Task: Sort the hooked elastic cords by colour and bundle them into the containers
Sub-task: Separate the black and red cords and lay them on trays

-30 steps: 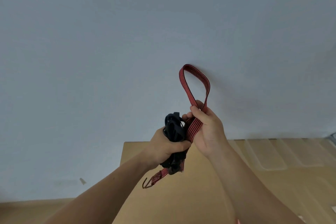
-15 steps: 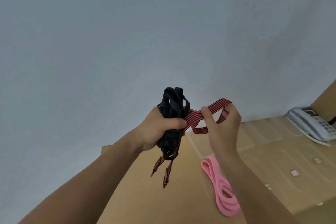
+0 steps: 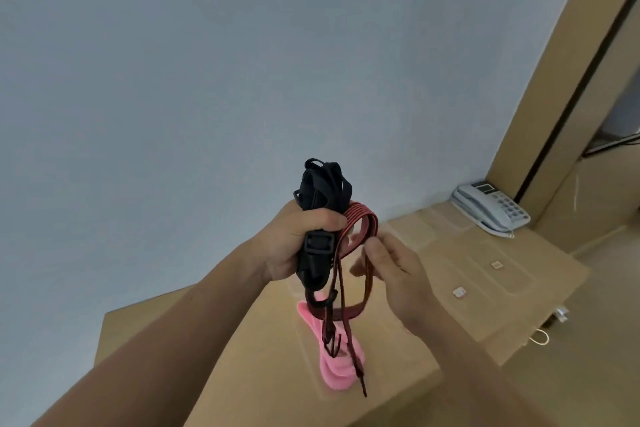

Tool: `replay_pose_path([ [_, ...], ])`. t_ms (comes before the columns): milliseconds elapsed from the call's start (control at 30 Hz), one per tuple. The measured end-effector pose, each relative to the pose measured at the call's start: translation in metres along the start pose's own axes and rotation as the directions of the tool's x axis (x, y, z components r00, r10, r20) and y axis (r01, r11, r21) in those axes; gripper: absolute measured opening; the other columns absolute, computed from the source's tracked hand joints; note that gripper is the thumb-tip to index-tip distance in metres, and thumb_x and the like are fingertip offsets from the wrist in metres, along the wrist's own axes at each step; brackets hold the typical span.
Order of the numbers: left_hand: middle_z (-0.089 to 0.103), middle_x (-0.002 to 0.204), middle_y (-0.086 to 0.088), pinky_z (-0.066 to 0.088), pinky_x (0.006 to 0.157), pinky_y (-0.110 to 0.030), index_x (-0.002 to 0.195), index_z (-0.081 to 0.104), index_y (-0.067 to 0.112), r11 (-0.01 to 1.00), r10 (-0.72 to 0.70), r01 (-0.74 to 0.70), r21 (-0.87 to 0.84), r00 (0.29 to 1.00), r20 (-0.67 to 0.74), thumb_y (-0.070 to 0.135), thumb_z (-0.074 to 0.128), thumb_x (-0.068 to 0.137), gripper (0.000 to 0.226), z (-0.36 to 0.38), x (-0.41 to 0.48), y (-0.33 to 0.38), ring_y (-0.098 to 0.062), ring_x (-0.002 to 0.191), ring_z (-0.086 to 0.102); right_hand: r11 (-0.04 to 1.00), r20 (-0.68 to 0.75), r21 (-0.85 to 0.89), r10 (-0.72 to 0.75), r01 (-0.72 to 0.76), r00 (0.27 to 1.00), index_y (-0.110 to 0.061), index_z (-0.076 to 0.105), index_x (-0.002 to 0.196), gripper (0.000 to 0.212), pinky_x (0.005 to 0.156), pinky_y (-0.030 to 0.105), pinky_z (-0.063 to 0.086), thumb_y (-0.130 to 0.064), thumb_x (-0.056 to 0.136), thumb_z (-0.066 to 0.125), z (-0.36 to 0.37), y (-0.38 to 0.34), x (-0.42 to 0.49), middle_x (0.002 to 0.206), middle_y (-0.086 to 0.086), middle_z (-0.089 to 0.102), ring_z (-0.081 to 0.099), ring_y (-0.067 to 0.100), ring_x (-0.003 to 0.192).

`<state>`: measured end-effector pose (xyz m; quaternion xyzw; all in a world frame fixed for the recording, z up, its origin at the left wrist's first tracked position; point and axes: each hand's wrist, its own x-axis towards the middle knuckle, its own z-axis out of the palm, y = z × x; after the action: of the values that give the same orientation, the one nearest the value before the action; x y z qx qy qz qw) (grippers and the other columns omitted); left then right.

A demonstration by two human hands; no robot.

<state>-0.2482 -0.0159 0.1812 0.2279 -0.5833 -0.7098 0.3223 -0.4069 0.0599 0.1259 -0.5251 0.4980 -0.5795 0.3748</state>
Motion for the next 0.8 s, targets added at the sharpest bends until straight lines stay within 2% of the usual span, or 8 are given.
replay_pose_path([
  [67,0.052,0.075,-0.015,0.048,0.055,-0.029,0.08,0.057,0.004,0.999,-0.038,0.038,0.017,0.999,-0.014,0.016,0.071,0.064,0.025,0.025,0.013,-0.009,-0.024,0.06,0.057,0.998,-0.068,0.071,0.008,-0.004,0.998,-0.005,0.062,0.094,0.028,0.074,0.041,0.053,-0.031,0.091,0.052,-0.03,-0.004,-0.007,0.071,0.007,0.063,0.063,0.023,0.071],
  [167,0.055,0.075,-0.013,0.049,0.059,-0.031,0.079,0.06,0.009,0.997,-0.068,0.069,0.042,0.997,-0.021,0.017,0.077,0.064,0.025,0.066,0.031,-0.023,-0.023,0.062,0.057,0.998,-0.128,0.057,0.012,-0.005,0.992,0.001,0.059,0.092,0.02,0.061,0.031,0.047,-0.016,0.098,0.05,-0.074,-0.012,-0.013,0.073,0.006,0.064,0.058,0.018,0.066],
  [233,0.056,0.072,-0.01,0.05,0.06,-0.031,0.08,0.061,0.009,0.992,-0.068,0.07,0.102,0.997,-0.028,0.013,0.077,0.068,0.021,0.093,0.042,-0.032,-0.023,0.062,0.056,1.0,-0.128,-0.017,0.003,-0.005,0.992,-0.005,0.06,0.092,0.017,0.056,0.024,0.038,-0.016,0.099,0.049,-0.1,-0.015,-0.018,0.069,0.003,0.063,0.051,0.011,0.059],
  [333,0.056,0.07,-0.012,0.049,0.058,-0.031,0.081,0.061,0.005,0.985,-0.067,0.071,0.159,0.997,-0.032,0.009,0.076,0.069,0.019,0.131,0.056,-0.043,-0.024,0.062,0.056,0.996,-0.139,-0.088,-0.04,0.028,0.989,-0.013,0.063,0.092,0.014,0.054,0.019,0.038,-0.014,0.099,0.051,-0.138,-0.018,-0.027,0.063,0.0,0.058,0.049,0.007,0.055],
  [467,0.066,0.087,-0.022,0.052,0.063,-0.033,0.084,0.068,0.004,0.978,-0.088,0.091,0.186,0.996,-0.022,0.024,0.082,0.057,0.036,0.172,0.073,-0.052,-0.026,0.067,0.064,0.989,-0.181,-0.112,-0.113,0.094,0.977,-0.017,0.069,0.108,0.022,0.062,0.014,0.044,-0.009,0.098,0.051,-0.185,-0.023,-0.039,0.081,-0.001,0.069,0.06,0.006,0.069],
  [567,0.067,0.089,-0.019,0.053,0.062,-0.031,0.085,0.068,0.008,0.978,-0.157,0.149,0.149,0.987,0.044,0.021,0.083,0.06,0.032,0.191,0.087,-0.058,-0.025,0.068,0.065,0.945,-0.195,-0.29,-0.213,0.151,0.957,-0.037,0.066,0.114,0.026,0.083,0.015,0.047,-0.021,0.098,0.054,-0.214,-0.023,-0.043,0.103,-0.013,0.071,0.063,0.003,0.096],
  [667,0.067,0.082,-0.013,0.053,0.058,-0.028,0.085,0.066,0.007,0.976,-0.192,0.182,0.121,0.978,0.08,0.014,0.075,0.067,0.021,0.205,0.099,-0.064,-0.022,0.065,0.064,0.859,-0.123,-0.48,-0.268,0.179,0.955,-0.054,0.06,0.111,0.03,0.087,0.017,0.044,-0.031,0.094,0.052,-0.235,-0.02,-0.042,0.102,-0.018,0.069,0.061,0.004,0.102],
  [800,0.067,0.079,-0.011,0.052,0.057,-0.025,0.088,0.066,0.005,0.976,-0.208,0.201,0.084,0.973,0.094,0.014,0.073,0.067,0.024,0.214,0.121,-0.071,-0.019,0.065,0.065,0.743,-0.053,-0.646,-0.273,0.176,0.961,-0.056,0.055,0.117,0.029,0.093,0.023,0.041,-0.042,0.093,0.044,-0.26,-0.008,-0.036,0.107,-0.023,0.067,0.057,0.004,0.106],
])
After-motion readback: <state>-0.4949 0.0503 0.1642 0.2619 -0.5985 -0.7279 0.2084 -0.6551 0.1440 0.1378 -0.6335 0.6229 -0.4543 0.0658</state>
